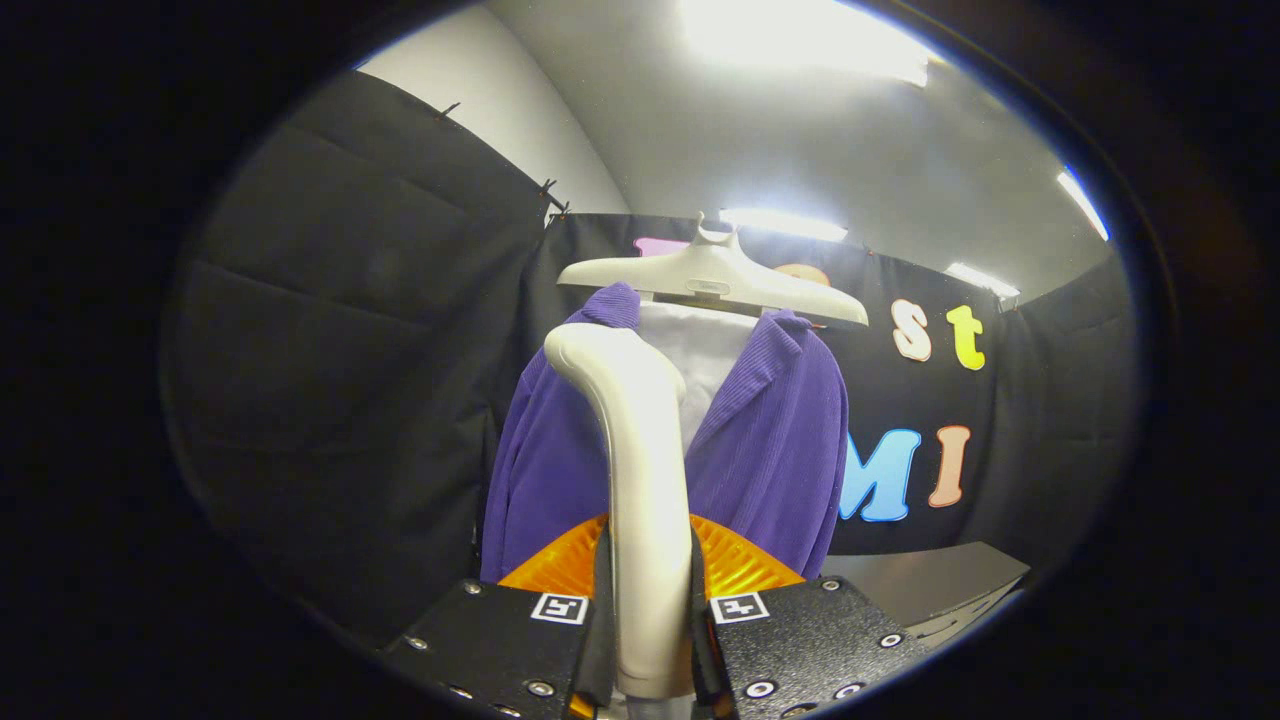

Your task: Iron the clothes twice with a garment steamer, once on the left side and once on the right side.

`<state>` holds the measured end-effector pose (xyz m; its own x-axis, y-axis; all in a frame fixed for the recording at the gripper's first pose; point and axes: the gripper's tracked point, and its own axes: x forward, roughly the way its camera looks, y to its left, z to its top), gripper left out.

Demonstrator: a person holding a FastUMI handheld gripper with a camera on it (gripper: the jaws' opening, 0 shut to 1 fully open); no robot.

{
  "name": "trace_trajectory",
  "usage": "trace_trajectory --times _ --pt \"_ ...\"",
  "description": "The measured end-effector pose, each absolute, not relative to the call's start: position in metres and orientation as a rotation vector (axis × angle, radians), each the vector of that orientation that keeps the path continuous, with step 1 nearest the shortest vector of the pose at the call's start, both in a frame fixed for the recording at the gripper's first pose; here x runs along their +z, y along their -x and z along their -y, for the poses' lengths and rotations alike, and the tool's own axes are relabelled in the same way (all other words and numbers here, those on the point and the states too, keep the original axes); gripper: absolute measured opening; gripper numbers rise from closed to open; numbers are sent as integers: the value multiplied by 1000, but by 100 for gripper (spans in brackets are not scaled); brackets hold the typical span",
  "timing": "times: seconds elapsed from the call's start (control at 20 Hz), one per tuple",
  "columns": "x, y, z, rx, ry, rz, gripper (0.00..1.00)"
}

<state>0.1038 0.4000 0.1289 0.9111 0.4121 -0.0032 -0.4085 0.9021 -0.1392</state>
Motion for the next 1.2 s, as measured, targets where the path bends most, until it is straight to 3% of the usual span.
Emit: trace_trajectory --times 0.55,1.2 --pt "72 -121 -433 394 163 -37 30" --pt "-35 -90 -438 431 274 -168 30"
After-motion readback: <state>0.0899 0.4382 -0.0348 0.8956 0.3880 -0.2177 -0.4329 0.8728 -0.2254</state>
